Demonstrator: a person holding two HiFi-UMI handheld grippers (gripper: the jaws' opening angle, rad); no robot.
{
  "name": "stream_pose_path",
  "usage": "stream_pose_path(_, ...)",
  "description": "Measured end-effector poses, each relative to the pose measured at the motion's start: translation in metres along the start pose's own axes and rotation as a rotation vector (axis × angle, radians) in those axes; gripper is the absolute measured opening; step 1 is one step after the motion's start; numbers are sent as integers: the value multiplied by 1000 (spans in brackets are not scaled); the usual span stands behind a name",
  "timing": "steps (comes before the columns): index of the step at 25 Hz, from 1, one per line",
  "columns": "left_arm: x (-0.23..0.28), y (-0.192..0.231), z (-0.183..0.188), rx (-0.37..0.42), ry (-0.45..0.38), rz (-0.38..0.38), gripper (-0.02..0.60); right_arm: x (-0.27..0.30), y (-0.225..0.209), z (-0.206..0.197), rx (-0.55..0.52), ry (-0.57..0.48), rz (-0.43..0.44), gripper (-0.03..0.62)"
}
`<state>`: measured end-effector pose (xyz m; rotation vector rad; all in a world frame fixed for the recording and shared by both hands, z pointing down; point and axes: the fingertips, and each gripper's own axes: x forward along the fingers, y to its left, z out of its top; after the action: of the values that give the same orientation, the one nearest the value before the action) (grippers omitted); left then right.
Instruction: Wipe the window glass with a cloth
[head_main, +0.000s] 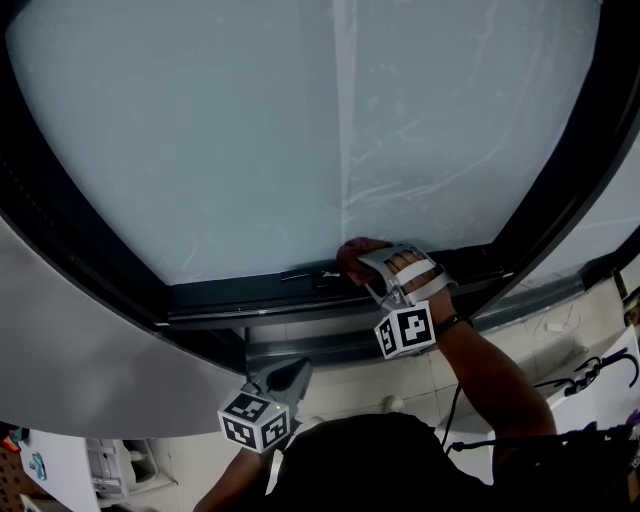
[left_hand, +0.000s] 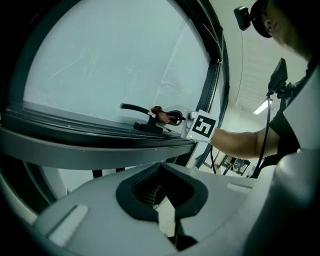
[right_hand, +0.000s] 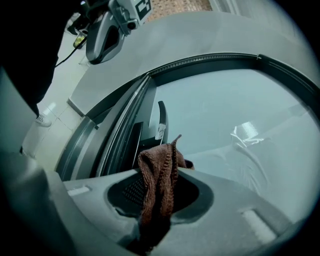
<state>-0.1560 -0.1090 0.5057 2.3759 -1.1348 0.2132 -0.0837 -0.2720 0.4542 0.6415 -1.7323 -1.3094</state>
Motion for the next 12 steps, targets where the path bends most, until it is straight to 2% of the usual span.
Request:
stream_pose_path(2, -6, 2, -3, 13, 6, -3, 17, -14, -3, 3, 55, 18, -7, 75)
stream_pose_path(5, -13, 0, -10, 26, 27, -28, 17, -47, -1, 14, 265, 5, -1, 75)
stream_pose_path(7, -15, -3, -18, 36, 48, -49, 17, -71, 13, 29, 488, -33, 40, 75)
stream_pose_path(12, -14, -14, -36, 70, 98, -109, 17, -114, 80, 73, 1096, -176, 219, 75)
